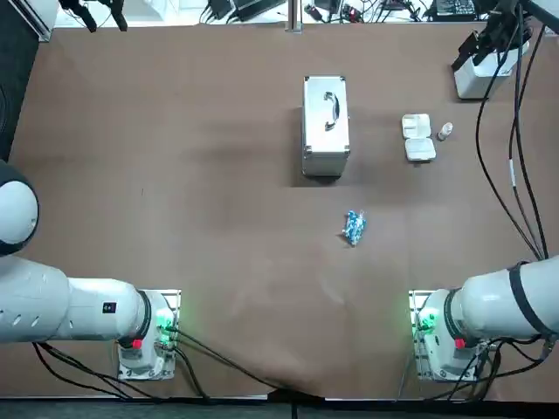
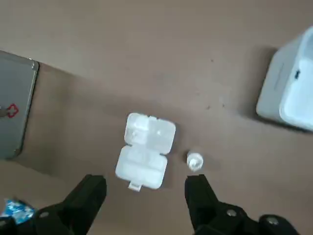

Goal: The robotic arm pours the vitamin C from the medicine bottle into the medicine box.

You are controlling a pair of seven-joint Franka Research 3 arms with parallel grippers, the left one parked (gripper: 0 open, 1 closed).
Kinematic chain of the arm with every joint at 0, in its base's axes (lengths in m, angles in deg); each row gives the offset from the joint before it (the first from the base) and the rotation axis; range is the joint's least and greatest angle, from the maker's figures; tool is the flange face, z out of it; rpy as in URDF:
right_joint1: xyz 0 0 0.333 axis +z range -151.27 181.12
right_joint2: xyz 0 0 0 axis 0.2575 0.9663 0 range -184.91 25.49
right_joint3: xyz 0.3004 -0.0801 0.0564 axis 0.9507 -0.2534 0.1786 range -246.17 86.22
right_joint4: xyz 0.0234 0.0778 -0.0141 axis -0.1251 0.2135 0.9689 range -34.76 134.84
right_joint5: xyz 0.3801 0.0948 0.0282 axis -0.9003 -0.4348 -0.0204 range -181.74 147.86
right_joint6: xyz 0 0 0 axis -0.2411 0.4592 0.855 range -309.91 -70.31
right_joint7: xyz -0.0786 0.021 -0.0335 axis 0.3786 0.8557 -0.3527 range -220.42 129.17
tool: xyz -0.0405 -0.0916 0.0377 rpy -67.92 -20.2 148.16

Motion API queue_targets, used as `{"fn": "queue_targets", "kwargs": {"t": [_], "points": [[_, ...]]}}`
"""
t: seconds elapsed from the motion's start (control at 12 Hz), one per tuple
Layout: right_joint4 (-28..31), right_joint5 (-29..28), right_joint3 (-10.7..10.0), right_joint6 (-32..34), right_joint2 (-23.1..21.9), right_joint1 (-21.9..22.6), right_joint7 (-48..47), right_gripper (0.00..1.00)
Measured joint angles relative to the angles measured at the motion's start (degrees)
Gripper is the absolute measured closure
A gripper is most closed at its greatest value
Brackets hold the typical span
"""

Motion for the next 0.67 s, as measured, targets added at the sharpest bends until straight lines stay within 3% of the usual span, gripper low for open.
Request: {"fn": "queue_targets", "kwargs": {"t": [0.5, 0.67], "points": [[-9.64, 5.87, 0.0, 16.33, -3.67, 4.44, -16.09, 0.0], [-11.67, 7.21, 0.01, 18.8, -3.64, 5.27, -18.78, 0.0]]}}
